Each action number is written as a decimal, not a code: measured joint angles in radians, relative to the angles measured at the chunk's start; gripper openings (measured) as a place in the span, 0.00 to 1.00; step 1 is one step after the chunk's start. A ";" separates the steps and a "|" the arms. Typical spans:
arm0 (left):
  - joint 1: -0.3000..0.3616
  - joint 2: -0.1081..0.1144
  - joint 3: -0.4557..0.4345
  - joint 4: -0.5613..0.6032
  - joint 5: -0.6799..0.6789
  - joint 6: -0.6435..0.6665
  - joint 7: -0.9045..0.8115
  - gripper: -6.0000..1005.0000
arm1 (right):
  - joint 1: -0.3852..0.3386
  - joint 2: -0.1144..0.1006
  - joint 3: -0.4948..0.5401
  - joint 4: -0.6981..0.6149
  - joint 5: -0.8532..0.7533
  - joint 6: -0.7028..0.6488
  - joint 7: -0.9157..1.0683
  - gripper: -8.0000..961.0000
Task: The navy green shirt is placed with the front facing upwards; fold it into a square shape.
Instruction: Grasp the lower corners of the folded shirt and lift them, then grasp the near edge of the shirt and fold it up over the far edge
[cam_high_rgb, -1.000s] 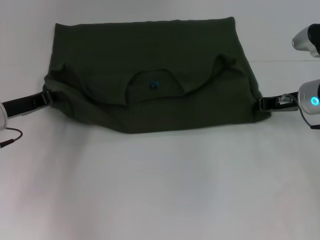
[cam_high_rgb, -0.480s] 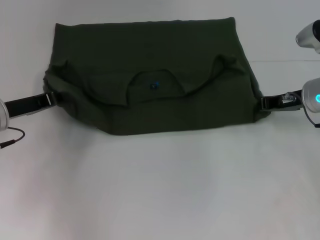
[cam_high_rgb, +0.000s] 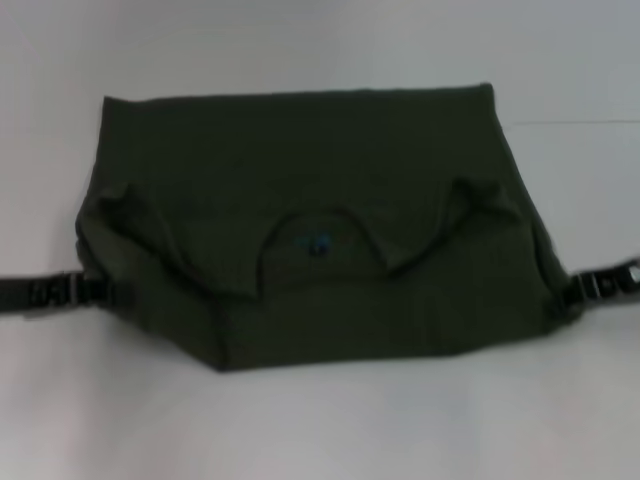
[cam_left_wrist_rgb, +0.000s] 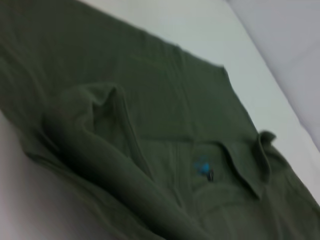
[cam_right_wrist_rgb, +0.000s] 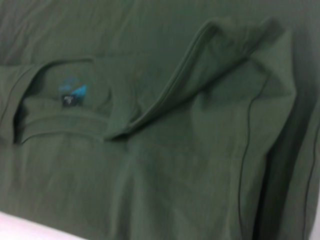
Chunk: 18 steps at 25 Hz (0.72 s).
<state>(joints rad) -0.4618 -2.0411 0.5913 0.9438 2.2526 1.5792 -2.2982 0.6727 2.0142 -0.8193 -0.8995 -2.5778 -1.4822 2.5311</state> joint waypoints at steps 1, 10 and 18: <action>0.005 0.000 -0.011 0.020 0.030 0.054 -0.007 0.04 | -0.010 -0.003 0.013 -0.004 0.000 -0.046 -0.010 0.05; 0.011 0.004 -0.036 0.061 0.233 0.326 -0.017 0.04 | -0.100 -0.035 0.072 -0.008 -0.005 -0.295 -0.077 0.05; -0.056 0.034 -0.092 0.036 0.277 0.330 -0.018 0.04 | -0.086 -0.056 0.232 0.011 0.067 -0.272 -0.128 0.05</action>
<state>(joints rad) -0.5176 -2.0069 0.4995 0.9796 2.5294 1.9087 -2.3157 0.5866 1.9585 -0.5869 -0.8888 -2.5107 -1.7537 2.4029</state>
